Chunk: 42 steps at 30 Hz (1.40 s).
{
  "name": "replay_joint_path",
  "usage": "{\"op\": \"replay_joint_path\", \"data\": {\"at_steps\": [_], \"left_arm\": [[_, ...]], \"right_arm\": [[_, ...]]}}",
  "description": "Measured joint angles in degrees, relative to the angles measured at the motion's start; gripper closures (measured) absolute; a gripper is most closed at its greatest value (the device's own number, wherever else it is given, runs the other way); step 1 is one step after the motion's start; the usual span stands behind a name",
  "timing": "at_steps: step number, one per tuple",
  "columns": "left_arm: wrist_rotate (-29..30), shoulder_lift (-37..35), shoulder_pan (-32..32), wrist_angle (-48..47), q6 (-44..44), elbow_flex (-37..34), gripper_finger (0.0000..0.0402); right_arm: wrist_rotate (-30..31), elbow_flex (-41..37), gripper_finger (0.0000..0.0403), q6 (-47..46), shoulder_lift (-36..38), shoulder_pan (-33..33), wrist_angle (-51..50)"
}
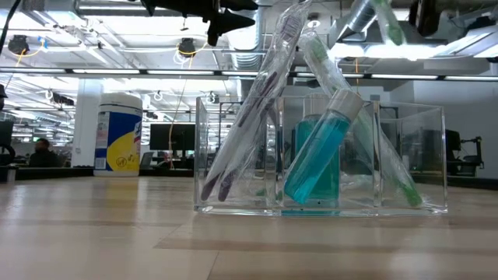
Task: Pick & Place toothbrushing station
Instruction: Put the green toothbrush in the transparent organizer
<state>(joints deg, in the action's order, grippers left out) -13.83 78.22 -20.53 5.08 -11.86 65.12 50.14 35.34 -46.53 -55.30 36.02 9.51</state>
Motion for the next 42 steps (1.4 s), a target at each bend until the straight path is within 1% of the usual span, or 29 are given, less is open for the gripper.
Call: {"op": "replay_joint_path", "data": {"at_steps": [2, 4, 11, 17, 22, 29, 34, 37, 40, 42], "left_arm": [[0.01, 0.00, 0.00, 0.00, -0.70, 0.00, 0.0230], [0.01, 0.00, 0.00, 0.00, -0.83, -0.02, 0.0231], [0.03, 0.02, -0.02, 0.07, -1.88, -0.04, 0.0230], [0.05, 0.02, -0.06, 0.04, -2.05, -0.07, 0.0234], [0.05, 0.04, -0.13, 0.02, -2.05, -0.07, 0.0234], [0.05, 0.04, -0.13, 0.03, -2.07, -0.09, 0.0234], [0.06, 0.04, -0.13, 0.02, -2.07, -0.09, 0.0234], [0.05, 0.04, -0.13, 0.04, -2.07, -0.09, 0.0234], [0.07, 0.04, -0.13, 0.02, -2.07, -0.09, 0.0234], [0.07, 0.04, -0.13, 0.04, -2.09, -0.09, 0.0234]], "right_arm": [[1.91, -3.37, 0.0402, 0.02, -1.56, 0.14, 7.43], [3.03, -5.17, 0.0402, 0.15, -3.22, 0.14, 10.87], [3.18, -5.76, 0.0402, -3.30, -8.75, 0.19, 10.72], [2.35, -5.82, 0.0402, -9.81, -15.98, 0.93, 11.41], [2.18, -5.80, 0.0402, -10.52, -21.04, 1.21, 17.04], [-0.21, -5.80, 0.0402, -12.38, -28.48, 1.53, 22.05], [-0.39, -5.80, 0.0401, -12.63, -33.86, 2.26, 29.27], [-0.58, -5.78, 0.0399, -13.19, -36.49, 2.72, 31.94], [0.47, -5.78, 0.0389, -13.33, -38.27, 2.93, 35.06], [0.95, -5.80, 0.0373, -13.48, -38.83, 2.94, 36.45]]}}
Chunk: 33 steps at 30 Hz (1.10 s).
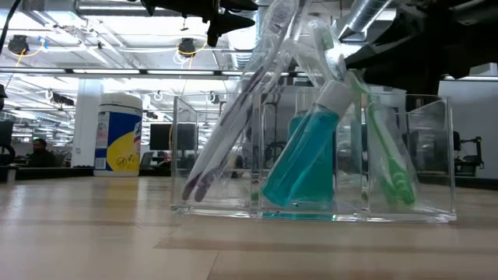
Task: Pick & Place toothbrushing station
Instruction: Put the green toothbrush in the transparent organizer
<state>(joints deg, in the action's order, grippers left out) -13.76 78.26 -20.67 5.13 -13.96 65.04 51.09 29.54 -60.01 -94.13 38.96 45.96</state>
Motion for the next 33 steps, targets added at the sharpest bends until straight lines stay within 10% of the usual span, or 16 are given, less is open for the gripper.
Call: {"op": "replay_joint_path", "data": {"at_steps": [17, 33], "left_arm": [[0.02, 0.00, -1.19, -0.04, -0.02, 0.00, 0.0234], [0.02, 0.02, -1.22, -0.24, -0.07, 0.00, 0.0234]], "right_arm": [[-3.15, 0.02, 0.0162, -4.81, 0.39, -0.70, -3.65], [-2.79, 0.02, 0.0149, -7.70, 8.37, -0.83, -12.18]]}}
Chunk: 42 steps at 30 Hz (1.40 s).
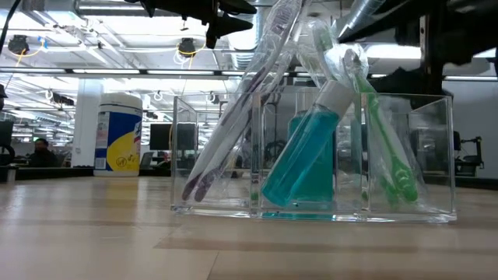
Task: Pick & Place toothbrushing station
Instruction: Put the green toothbrush in the transparent organizer
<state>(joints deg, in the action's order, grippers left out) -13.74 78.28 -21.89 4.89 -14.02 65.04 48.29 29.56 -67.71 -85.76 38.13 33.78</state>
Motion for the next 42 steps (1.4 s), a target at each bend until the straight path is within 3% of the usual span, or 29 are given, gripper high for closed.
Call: {"op": "replay_joint_path", "data": {"at_steps": [14, 17, 21, 26, 28, 42], "left_arm": [[-0.02, 0.00, 0.00, -0.56, -0.29, 0.00, 0.0234], [-0.02, 0.00, 0.00, -8.03, 0.09, 0.04, 0.0234], [-0.03, 2.46, 0.09, -20.47, 0.09, -0.27, 0.0234], [-2.62, 5.59, 0.91, -19.85, -0.26, -1.42, 0.0234], [-2.71, 7.13, 1.33, -20.32, -0.84, -1.87, 0.0234], [-6.16, 10.66, 1.33, -14.07, 0.11, -4.48, 0.0234]], "right_arm": [[4.66, 0.02, 0.0149, -0.94, 28.47, -2.11, -33.07], [3.64, 0.02, 0.0150, -7.21, 33.73, -4.92, -39.15], [-4.32, 0.02, 0.0159, -18.44, 37.53, -9.20, -46.32], [-21.22, 0.06, 0.0174, -30.37, 37.31, -12.43, -56.19], [-24.99, -0.02, 0.0178, -34.00, 35.74, -12.35, -60.44], [-29.03, 0.04, 0.0183, -38.27, 22.07, -16.70, -58.45]]}}
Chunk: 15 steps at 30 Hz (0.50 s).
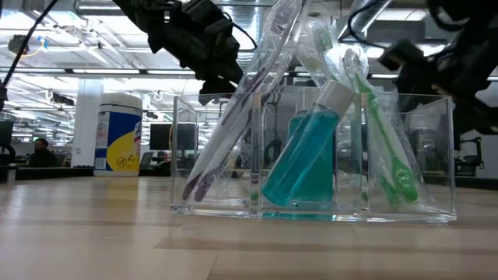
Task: Pick & Place toothbrushing station
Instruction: Put the green toothbrush in the transparent organizer
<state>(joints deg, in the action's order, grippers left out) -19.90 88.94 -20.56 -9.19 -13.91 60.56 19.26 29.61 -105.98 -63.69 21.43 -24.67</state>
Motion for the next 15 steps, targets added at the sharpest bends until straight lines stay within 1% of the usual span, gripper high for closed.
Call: {"op": "replay_joint_path", "data": {"at_steps": [3, 5, 10, 15], "left_arm": [[0.02, -0.06, 0.00, 0.23, 0.00, 0.02, 0.0234], [0.02, -0.06, 0.00, 0.37, 0.00, 0.02, 0.0234], [-0.20, -0.06, 0.00, 0.38, -0.03, 0.02, 0.0234], [-0.67, -0.35, -0.02, 0.45, -0.37, 0.02, 0.0234]], "right_arm": [[-0.23, 0.00, 0.0191, 0.37, -3.23, -1.98, 0.89], [-1.66, 0.00, 0.0196, 1.88, -5.30, -3.61, 3.10], [-3.95, 0.00, 0.0209, 8.20, -10.38, -8.02, 12.24], [-8.66, -0.02, 0.0219, 13.25, -14.78, -12.10, 19.89]]}}
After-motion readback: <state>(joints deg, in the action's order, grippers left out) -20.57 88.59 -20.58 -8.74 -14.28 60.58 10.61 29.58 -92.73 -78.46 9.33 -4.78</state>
